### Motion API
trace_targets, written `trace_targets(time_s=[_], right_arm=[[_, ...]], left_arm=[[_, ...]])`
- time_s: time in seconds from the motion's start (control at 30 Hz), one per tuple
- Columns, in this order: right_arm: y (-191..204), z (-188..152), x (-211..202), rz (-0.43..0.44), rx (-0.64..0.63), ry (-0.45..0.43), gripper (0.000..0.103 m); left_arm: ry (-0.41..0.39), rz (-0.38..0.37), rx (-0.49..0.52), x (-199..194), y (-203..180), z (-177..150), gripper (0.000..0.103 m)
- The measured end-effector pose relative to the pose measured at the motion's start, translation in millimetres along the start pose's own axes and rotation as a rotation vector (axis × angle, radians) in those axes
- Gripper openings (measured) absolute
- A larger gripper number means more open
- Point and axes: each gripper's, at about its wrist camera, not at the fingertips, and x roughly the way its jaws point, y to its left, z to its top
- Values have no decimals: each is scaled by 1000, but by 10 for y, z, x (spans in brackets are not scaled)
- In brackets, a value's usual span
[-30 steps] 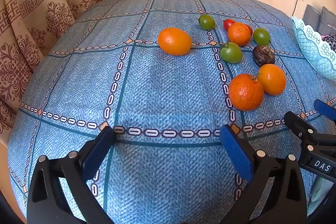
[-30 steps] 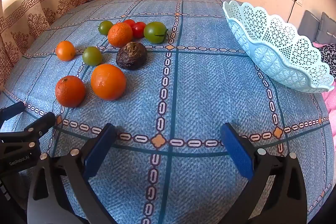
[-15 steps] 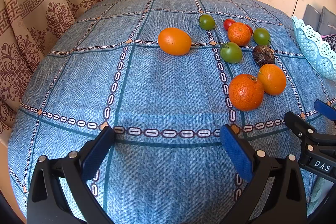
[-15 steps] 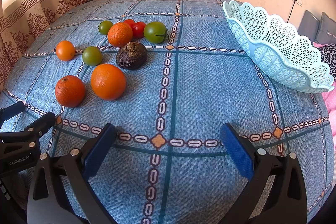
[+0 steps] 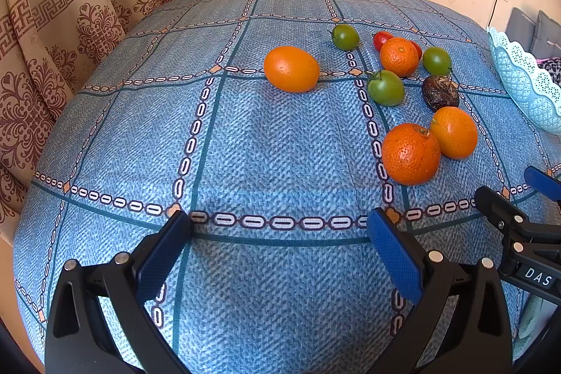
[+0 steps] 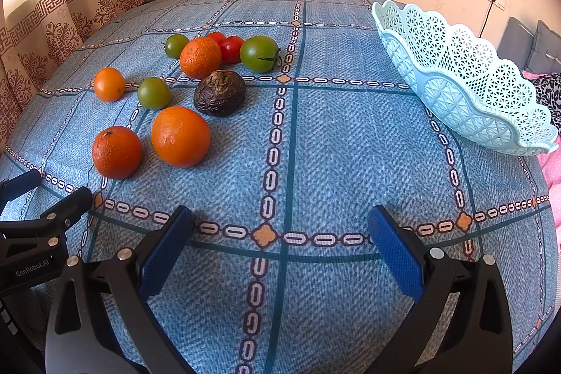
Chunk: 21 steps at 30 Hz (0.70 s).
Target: Organize fruits
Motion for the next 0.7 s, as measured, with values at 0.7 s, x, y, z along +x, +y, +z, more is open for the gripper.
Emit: trace_targets(time_s=[0.7], right_arm=[[-16, -4, -13, 8, 3, -1, 101]], left_arm=[[0, -3, -1, -2, -1, -1, 98]])
